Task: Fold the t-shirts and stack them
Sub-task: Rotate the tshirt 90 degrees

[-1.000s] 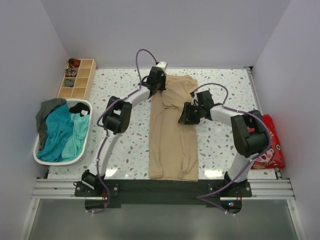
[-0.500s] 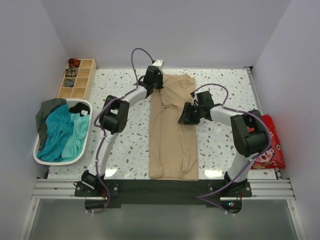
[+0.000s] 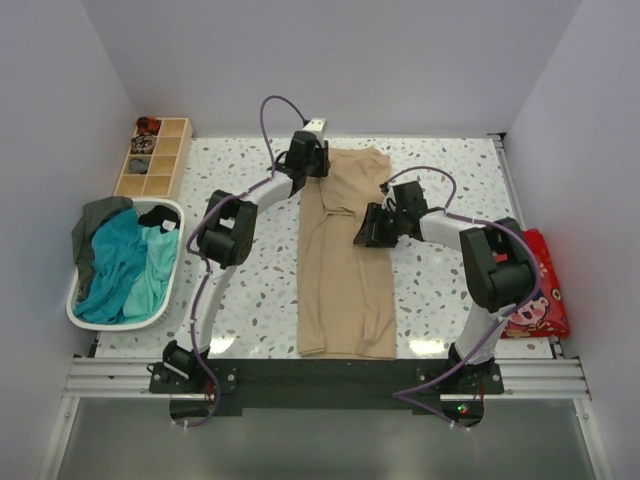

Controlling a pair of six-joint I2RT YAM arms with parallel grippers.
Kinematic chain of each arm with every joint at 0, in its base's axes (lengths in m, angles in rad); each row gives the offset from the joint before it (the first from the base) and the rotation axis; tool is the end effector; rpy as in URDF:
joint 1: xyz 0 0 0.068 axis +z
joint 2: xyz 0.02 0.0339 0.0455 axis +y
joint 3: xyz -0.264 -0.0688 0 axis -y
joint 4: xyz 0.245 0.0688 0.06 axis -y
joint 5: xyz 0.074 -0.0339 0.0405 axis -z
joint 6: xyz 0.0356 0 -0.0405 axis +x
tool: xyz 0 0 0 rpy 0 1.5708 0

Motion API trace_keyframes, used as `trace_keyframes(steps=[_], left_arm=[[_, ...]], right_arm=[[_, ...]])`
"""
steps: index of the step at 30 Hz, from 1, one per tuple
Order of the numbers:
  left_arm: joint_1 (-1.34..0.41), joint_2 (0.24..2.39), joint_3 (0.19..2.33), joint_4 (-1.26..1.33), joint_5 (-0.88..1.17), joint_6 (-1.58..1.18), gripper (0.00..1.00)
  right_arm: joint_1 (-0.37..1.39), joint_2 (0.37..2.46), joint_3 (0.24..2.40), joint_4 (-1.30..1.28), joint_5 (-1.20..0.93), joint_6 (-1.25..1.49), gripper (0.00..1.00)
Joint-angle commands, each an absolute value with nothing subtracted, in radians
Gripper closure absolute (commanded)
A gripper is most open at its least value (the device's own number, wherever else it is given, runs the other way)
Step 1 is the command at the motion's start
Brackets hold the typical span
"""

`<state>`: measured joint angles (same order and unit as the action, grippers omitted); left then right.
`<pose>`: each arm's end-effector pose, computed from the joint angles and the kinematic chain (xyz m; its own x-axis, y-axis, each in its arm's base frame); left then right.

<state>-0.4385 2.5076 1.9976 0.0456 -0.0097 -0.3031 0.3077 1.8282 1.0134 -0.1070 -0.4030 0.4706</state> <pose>0.5197 -0.2433 0.1536 -0.5114 -0.0898 -0.8546 0.2767 0.9244 -0.2627 0.3422 0.1234 0.1467 -0.9055 0.1499 -0.3970 -0.1054 0.8268 0.5525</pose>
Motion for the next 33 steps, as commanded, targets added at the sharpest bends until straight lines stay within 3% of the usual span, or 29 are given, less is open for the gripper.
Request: trace_keyframes(steps=[1, 2, 5, 6, 8, 12, 14, 15, 17, 33], left_arm=[[-0.425, 2.424, 1.993, 0.107, -0.006, -0.304, 0.59], [-0.425, 2.425, 1.993, 0.098, -0.006, -0.304, 0.54], [-0.426, 2.425, 1.99, 0.097, -0.005, -0.299, 0.58], [-0.425, 2.427, 1.993, 0.095, -0.005, -0.299, 0.68], [-0.425, 2.437, 2.002, 0.084, 0.017, -0.299, 0.73], [-0.425, 2.465, 2.037, 0.057, 0.017, -0.305, 0.66], [-0.425, 2.471, 2.039, 0.057, 0.017, -0.304, 0.72], [-0.425, 2.473, 2.039, 0.055, 0.017, -0.302, 0.88], [-0.425, 2.468, 2.034, 0.054, 0.014, -0.301, 1.0], [-0.394, 2.232, 1.763, 0.226, -0.081, -0.342, 1.0]], right_arm=[[0.311, 1.911, 0.985, -0.169, -0.327, 0.44, 0.46], [0.311, 1.913, 0.983, -0.169, -0.33, 0.44, 0.46], [0.313, 1.914, 0.983, -0.166, -0.331, 0.439, 0.46], [0.313, 1.916, 0.983, -0.166, -0.331, 0.44, 0.46], [0.313, 1.919, 0.986, -0.167, -0.333, 0.439, 0.46], [0.311, 1.919, 0.985, -0.167, -0.337, 0.437, 0.46], [0.311, 1.919, 0.985, -0.167, -0.339, 0.436, 0.46], [0.313, 1.919, 0.985, -0.169, -0.339, 0.434, 0.46], [0.313, 1.916, 0.982, -0.167, -0.336, 0.434, 0.46], [0.311, 1.93, 0.957, -0.189, -0.264, 0.448, 0.46]])
